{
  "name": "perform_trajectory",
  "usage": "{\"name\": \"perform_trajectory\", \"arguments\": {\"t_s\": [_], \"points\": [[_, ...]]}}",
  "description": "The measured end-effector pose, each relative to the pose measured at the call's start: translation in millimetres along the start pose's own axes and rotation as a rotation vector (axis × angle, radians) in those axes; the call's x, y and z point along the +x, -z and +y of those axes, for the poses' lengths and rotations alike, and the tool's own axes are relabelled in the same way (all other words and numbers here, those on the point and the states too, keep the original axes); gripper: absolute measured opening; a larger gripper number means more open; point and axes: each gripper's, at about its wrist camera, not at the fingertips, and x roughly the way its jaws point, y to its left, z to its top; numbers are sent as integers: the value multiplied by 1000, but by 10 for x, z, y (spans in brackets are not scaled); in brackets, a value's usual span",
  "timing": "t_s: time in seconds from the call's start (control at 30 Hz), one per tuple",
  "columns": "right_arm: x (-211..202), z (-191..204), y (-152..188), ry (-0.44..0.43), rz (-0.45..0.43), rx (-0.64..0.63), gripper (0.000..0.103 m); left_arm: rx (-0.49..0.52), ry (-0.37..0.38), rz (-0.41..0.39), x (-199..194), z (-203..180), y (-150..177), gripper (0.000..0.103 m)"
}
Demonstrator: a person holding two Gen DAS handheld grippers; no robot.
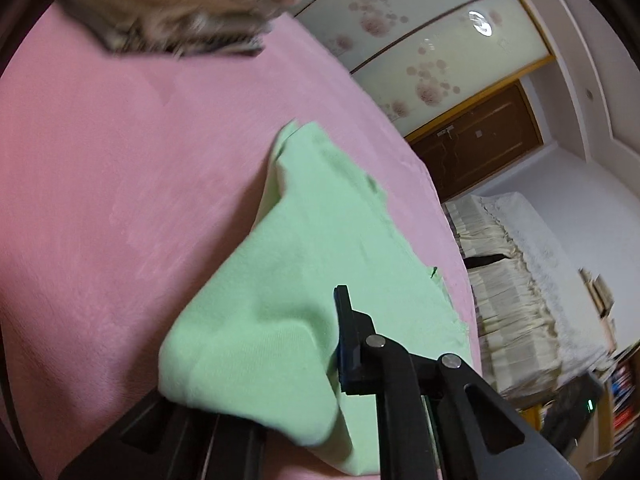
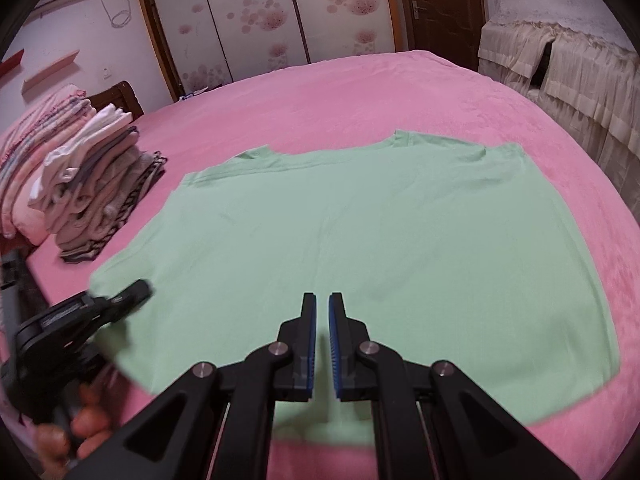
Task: Fold small clothes
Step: 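Grasp the edge of the folded shirt with the left tool and lift, then fold the held shirt over onto itself with the left tool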
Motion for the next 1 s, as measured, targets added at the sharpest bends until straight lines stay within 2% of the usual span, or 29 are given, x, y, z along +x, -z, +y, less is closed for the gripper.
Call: {"name": "perform_trajectory", "arguments": {"t_s": [0.17, 0.33, 0.47, 0.57, 0.7, 0.77, 0.93, 1.0], "points": [[265, 4, -203, -12, 19, -14, 6, 113, -5, -39, -56, -439, -109, 8], [565, 10, -183, -19, 137, -25, 6, 232, -23, -59, -80, -847, -149, 8], [453, -151, -196, -90, 135, 47, 6, 343, -29, -53, -77, -1188, -79, 8], [217, -351, -222, -118, 95, 97, 6, 446, -32, -28, 21, -1550, 35, 8], [-171, -711, -214, -80, 30, 135, 6, 593, -16, 33, 230, -2085, 314, 8], [-369, -977, -162, -23, 5, 165, 6, 670, -1, 74, 362, -2338, 543, 8], [-752, -1593, 77, 77, -27, 277, 6, 858, 31, 200, 742, -2822, 1225, 8], [-868, -1804, 192, 115, -33, 316, 6, 938, 15, 273, 950, -2930, 1539, 8]]}}
